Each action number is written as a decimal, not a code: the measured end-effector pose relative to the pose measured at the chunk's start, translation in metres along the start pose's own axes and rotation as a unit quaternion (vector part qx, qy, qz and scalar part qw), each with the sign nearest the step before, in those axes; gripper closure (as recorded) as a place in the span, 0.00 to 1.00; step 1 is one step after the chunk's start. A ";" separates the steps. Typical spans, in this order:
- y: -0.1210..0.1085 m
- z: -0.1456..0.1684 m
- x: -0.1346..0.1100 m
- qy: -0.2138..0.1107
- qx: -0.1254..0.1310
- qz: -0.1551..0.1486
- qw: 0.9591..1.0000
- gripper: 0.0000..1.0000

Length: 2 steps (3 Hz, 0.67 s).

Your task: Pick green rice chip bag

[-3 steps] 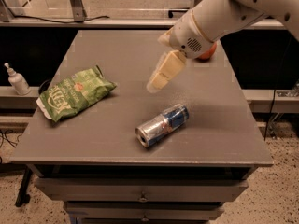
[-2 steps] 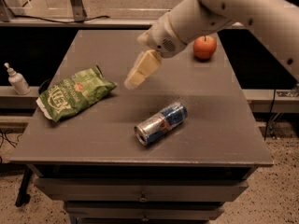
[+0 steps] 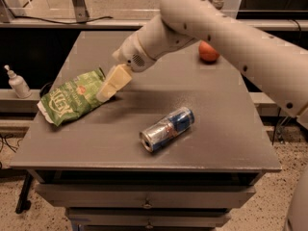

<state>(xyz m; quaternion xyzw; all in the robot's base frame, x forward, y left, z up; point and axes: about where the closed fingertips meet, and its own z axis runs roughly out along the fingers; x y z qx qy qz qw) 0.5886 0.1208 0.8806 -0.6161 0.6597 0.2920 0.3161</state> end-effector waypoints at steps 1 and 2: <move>0.011 0.035 0.004 -0.002 -0.009 0.018 1.000 0.00; 0.011 0.047 0.015 -0.010 0.006 0.038 0.999 0.19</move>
Offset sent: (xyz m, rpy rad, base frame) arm -0.0054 0.0248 -0.0600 0.0462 0.0631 -0.1275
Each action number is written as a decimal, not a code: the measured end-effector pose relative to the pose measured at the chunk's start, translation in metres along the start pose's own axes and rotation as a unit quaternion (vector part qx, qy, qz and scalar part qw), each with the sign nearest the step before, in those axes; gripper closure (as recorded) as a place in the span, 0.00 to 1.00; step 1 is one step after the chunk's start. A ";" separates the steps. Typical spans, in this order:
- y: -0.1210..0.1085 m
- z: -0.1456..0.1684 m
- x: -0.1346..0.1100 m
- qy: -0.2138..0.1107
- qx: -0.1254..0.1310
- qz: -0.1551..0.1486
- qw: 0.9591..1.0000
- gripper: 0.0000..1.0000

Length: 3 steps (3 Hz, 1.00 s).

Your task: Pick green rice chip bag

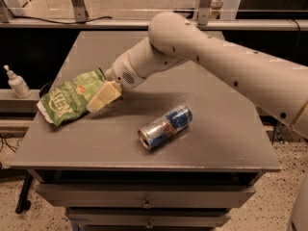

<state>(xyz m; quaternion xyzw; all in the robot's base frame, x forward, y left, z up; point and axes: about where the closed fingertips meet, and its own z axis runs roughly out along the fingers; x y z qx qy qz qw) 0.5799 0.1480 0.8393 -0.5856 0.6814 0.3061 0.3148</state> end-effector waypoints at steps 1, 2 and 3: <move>-0.006 -0.002 0.005 -0.006 0.018 0.012 1.000 0.40; -0.011 -0.015 0.004 -0.013 0.038 0.021 0.999 0.65; -0.020 -0.036 -0.005 -0.026 0.062 0.025 0.997 0.87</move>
Offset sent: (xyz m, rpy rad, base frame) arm 0.0164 -0.0332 0.0173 0.0346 -0.0343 -0.1476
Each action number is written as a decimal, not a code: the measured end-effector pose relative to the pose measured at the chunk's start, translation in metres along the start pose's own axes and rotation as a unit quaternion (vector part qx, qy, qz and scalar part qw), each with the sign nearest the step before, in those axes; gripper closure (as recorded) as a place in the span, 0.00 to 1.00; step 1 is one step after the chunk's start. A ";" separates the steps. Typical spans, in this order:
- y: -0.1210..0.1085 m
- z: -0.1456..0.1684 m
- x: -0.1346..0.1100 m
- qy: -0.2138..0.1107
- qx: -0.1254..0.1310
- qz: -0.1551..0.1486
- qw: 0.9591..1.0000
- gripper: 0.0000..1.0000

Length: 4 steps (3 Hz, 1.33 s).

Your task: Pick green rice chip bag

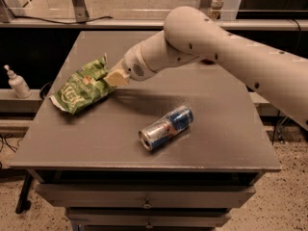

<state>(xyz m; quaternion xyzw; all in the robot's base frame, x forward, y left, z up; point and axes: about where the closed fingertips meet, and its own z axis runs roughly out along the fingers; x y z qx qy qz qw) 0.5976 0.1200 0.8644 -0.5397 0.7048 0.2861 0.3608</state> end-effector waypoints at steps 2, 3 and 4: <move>-0.048 -0.071 -0.046 -0.080 0.071 -0.001 0.994 1.00; -0.068 -0.110 -0.078 -0.162 0.100 0.003 0.982 1.00; -0.075 -0.137 -0.109 -0.246 0.109 0.035 0.963 1.00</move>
Offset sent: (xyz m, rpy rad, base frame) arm 0.0682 -0.0858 0.1474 0.2643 -0.2354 -0.2134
